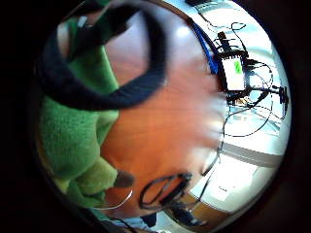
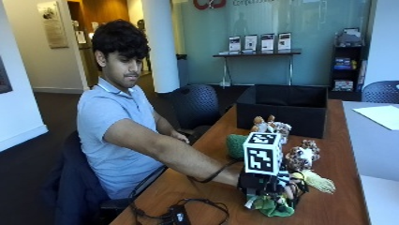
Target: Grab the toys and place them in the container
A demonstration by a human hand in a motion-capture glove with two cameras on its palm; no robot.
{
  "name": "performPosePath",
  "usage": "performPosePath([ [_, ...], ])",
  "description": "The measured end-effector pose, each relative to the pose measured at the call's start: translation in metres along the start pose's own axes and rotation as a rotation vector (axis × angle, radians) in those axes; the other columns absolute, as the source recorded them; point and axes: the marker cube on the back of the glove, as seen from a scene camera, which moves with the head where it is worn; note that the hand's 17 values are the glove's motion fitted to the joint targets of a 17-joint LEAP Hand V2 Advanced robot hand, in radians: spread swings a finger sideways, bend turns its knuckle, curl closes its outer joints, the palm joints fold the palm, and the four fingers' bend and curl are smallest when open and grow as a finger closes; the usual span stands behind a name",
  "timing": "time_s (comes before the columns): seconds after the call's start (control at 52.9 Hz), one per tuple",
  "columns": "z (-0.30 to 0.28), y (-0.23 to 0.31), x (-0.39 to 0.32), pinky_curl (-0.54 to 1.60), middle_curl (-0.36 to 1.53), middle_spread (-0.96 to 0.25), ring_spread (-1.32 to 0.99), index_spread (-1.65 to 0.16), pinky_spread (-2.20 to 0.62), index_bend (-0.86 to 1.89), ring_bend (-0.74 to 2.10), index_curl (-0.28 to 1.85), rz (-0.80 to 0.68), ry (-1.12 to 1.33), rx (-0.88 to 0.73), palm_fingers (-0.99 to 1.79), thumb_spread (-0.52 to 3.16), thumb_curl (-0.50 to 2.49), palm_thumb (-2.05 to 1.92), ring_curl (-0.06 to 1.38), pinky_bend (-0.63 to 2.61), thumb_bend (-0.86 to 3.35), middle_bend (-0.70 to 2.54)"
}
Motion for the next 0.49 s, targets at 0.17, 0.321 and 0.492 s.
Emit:
performPosePath([
  [0.17,-0.016,-0.002,-0.012,0.27,0.18,-0.11,-0.19,-0.21,-0.29,-0.01,0.84,-0.03,-0.104,0.083,0.084,1.09,1.11,0.04,0.14,0.21,0.82,0.16,0.67],
  [0.321,-0.063,-0.004,-0.033,0.38,0.27,-0.14,-0.25,-0.22,-0.37,0.06,1.11,-0.02,-0.141,0.017,0.126,1.11,1.48,0.11,0.24,0.36,0.99,0.29,0.87],
  [0.492,-0.174,-0.006,-0.093,0.43,0.34,-0.15,-0.28,-0.21,-0.39,0.11,1.21,-0.01,-0.225,-0.052,0.254,1.07,1.64,0.17,0.29,0.43,1.05,0.39,0.99],
])
